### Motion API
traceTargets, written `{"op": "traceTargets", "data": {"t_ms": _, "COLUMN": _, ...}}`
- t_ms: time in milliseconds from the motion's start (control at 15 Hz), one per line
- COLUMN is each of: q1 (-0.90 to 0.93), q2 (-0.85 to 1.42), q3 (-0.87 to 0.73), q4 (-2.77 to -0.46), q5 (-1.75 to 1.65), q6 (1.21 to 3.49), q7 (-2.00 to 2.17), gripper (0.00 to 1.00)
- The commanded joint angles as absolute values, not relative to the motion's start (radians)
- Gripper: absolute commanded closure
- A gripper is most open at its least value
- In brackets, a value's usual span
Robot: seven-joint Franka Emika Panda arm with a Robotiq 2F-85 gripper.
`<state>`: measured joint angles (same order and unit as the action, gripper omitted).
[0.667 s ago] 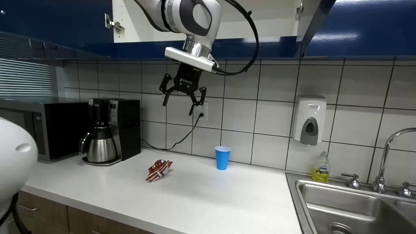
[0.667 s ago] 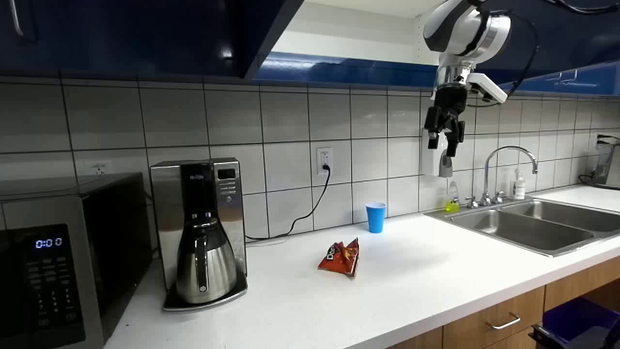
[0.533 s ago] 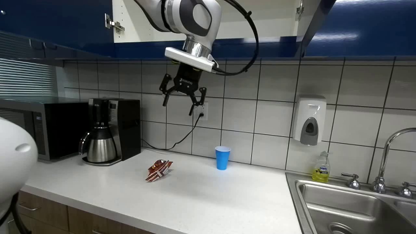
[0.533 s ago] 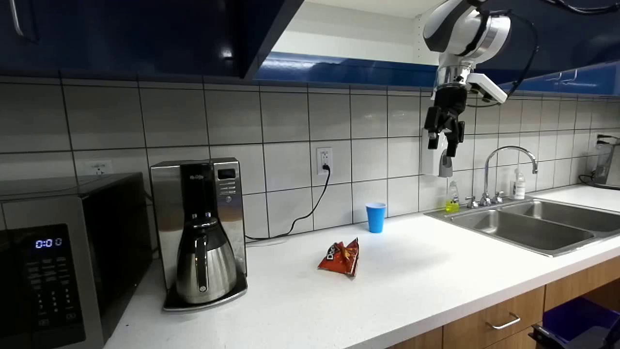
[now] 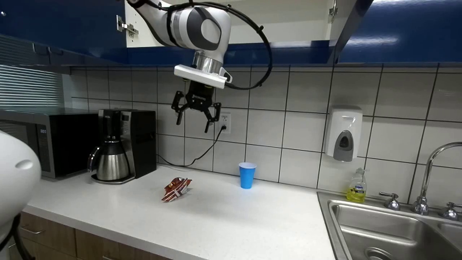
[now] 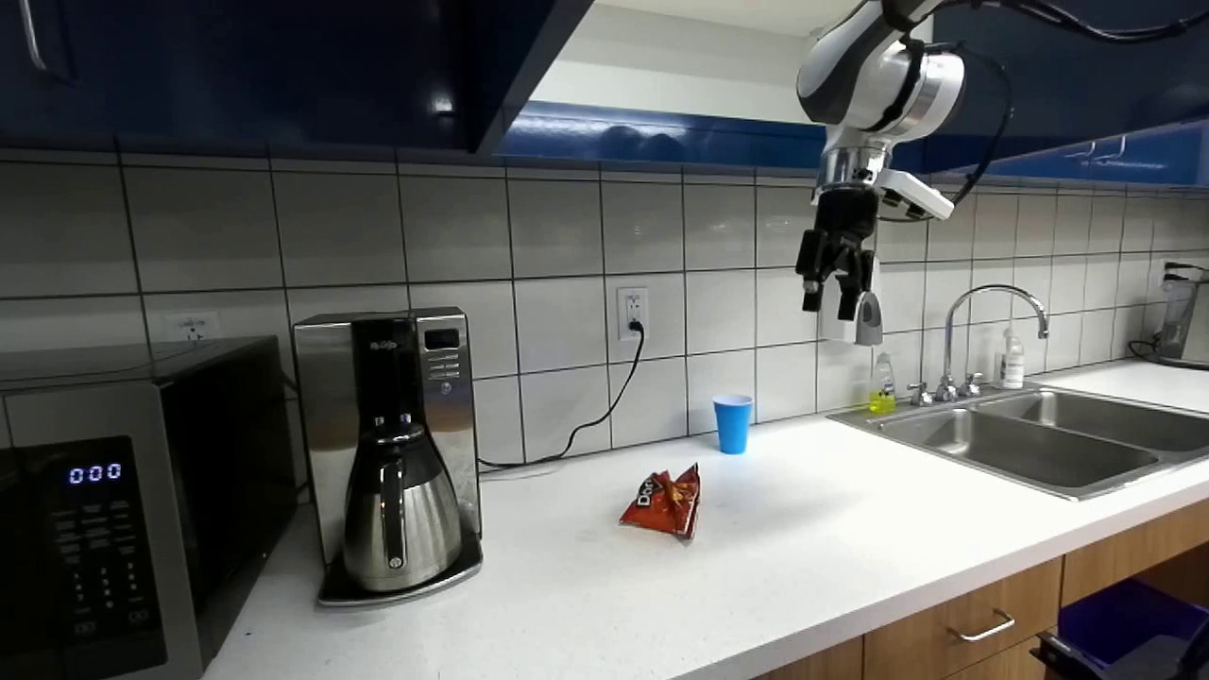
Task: Put the packet in the cabinet
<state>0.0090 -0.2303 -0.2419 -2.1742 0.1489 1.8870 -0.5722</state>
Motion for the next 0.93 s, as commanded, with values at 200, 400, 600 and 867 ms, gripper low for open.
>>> {"op": "traceTargets", "data": {"t_ms": 200, "q1": 0.008, "q2": -0.132, "q3": -0.144, "q4": -2.239, "q5": 0.151, "q6": 2.111, "q7": -0.472, "gripper": 0.00}}
{"op": "traceTargets", "data": {"t_ms": 400, "q1": 0.018, "q2": -0.048, "q3": -0.105, "q4": -2.224, "q5": 0.148, "q6": 2.173, "q7": -0.433, "gripper": 0.00}}
{"op": "traceTargets", "data": {"t_ms": 600, "q1": 0.024, "q2": 0.030, "q3": -0.066, "q4": -2.196, "q5": 0.132, "q6": 2.208, "q7": -0.403, "gripper": 0.00}}
{"op": "traceTargets", "data": {"t_ms": 867, "q1": 0.029, "q2": 0.117, "q3": -0.024, "q4": -2.149, "q5": 0.104, "q6": 2.231, "q7": -0.359, "gripper": 0.00}}
